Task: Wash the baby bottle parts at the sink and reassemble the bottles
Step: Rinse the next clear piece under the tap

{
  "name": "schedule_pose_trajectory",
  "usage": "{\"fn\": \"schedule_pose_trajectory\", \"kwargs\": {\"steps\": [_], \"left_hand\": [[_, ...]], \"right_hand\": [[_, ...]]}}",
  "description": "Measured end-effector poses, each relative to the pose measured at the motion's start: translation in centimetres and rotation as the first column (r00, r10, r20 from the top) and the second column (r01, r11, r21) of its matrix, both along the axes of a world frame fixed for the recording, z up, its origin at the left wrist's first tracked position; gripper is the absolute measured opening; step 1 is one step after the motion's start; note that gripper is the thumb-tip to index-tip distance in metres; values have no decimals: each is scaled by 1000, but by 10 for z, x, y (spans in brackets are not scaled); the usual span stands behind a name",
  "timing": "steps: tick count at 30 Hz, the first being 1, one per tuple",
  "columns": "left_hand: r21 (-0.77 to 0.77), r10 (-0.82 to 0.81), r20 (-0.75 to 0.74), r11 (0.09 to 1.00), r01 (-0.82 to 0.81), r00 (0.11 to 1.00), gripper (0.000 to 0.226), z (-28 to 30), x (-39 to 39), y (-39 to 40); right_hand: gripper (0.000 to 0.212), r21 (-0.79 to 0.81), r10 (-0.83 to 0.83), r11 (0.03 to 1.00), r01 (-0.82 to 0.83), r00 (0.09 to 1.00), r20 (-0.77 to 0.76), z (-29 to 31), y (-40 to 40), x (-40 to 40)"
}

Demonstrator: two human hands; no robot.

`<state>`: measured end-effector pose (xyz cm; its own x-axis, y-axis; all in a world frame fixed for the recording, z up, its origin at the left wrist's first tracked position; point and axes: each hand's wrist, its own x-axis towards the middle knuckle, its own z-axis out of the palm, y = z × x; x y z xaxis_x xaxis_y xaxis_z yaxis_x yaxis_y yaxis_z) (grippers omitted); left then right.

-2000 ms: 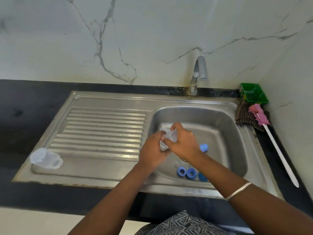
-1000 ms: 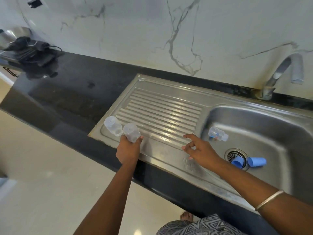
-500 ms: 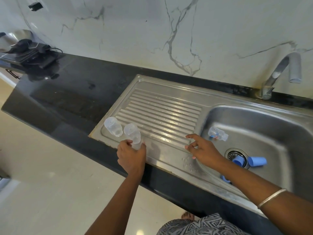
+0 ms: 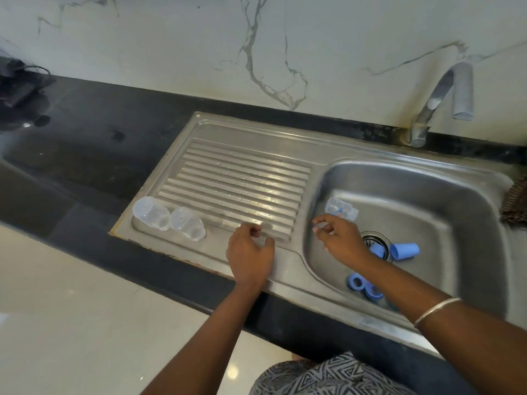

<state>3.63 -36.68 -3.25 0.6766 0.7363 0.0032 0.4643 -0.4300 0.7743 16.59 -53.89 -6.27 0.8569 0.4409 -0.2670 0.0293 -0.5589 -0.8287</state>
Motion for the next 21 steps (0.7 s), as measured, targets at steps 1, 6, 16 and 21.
{"fn": "schedule_pose_trajectory", "kwargs": {"steps": [1, 6, 16, 21], "left_hand": [[12, -40, -8, 999, 40, 999, 24, 0, 9, -4], [-38, -201, -70, 979, 199, 977, 21, -4, 65, -26], [30, -457, -246, 878, 478, 855, 17, -22, 146, -49], [112, -493, -353, 821, 560, 795, 23, -30, 166, -50]], "right_hand": [[15, -17, -30, 999, 30, 1000, 3, -3, -3, 6], [16, -203, -99, 973, 105, 994, 41, -24, -23, 42], [42, -473, 52, 881, -19, 997, 58, -64, -31, 106], [66, -600, 38, 800, -14, 999, 27, -86, -23, 120]]}}
